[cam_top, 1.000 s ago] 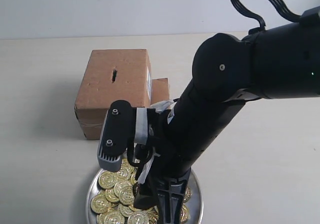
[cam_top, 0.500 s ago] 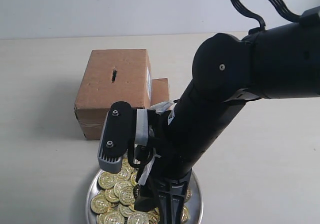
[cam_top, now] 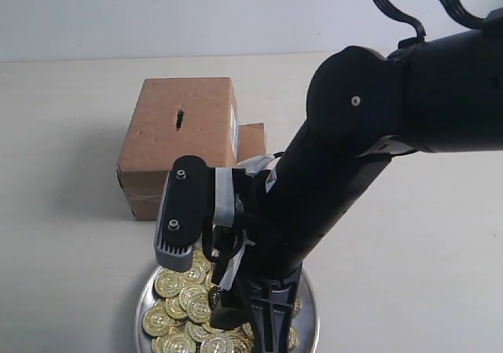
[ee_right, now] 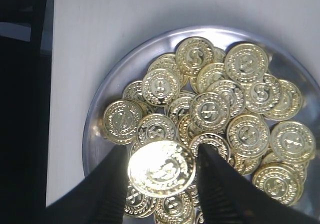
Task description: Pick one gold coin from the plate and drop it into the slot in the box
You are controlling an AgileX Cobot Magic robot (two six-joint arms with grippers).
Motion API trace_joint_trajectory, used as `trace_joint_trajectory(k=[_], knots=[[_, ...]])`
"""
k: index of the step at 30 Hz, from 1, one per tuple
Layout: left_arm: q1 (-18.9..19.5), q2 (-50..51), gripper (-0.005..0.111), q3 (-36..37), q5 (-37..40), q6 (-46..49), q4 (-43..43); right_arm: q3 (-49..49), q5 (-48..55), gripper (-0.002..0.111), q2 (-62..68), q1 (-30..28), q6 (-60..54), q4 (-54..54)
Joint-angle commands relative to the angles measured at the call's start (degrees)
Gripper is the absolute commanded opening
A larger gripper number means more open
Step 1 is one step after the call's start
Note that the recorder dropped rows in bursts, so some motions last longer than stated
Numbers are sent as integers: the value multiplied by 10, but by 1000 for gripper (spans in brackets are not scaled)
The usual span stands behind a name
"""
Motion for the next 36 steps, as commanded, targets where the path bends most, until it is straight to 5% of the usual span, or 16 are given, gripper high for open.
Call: trace_joint_trajectory(k=[1,18,28,36], knots=[[0,110,0,-52,47,77,-4,-2,-4,27,-26,1,-7,1],[0,457,0,-109,235,411,-201,-3,-48,27,-44,1,-21,1],[-1,552,51,-111,274,503,-264,-15,-97,27,-41,1,-21,1],[-11,575,40,-111,288,546,-305,-53,-100,27,-13,1,-16,16]])
